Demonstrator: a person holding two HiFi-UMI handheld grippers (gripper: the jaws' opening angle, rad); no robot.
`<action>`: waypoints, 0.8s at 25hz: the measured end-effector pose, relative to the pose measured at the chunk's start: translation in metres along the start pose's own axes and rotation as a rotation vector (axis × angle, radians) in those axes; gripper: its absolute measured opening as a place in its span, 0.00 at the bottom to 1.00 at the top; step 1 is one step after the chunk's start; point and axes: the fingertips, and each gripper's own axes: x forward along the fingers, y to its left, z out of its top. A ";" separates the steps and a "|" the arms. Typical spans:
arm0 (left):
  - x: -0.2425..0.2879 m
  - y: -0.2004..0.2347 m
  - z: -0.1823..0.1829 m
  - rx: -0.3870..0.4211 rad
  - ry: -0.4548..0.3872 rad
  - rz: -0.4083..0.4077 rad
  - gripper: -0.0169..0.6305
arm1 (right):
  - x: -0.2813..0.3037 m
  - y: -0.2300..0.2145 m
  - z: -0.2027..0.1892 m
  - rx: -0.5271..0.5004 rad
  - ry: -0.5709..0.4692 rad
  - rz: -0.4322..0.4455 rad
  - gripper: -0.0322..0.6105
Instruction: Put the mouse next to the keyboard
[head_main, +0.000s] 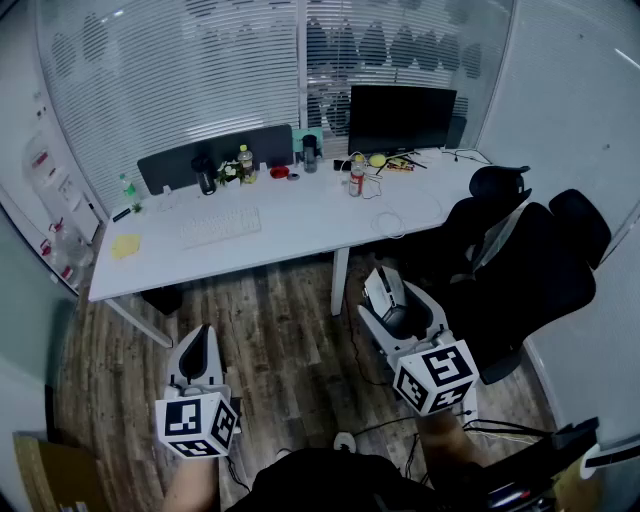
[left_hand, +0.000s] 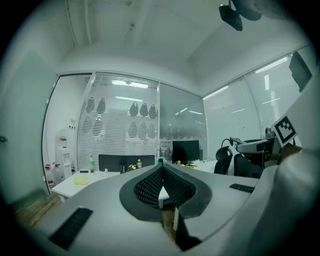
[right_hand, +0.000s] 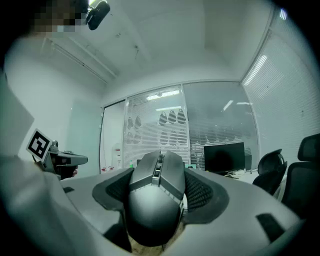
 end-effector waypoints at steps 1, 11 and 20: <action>-0.001 0.000 0.000 -0.002 0.000 0.002 0.07 | 0.000 0.000 0.000 0.003 0.000 0.002 0.53; -0.004 -0.004 0.005 0.001 -0.006 0.019 0.07 | -0.003 0.001 0.004 0.030 -0.015 0.033 0.53; -0.002 -0.019 0.003 0.020 0.001 0.031 0.07 | -0.004 -0.005 0.005 0.034 -0.021 0.077 0.53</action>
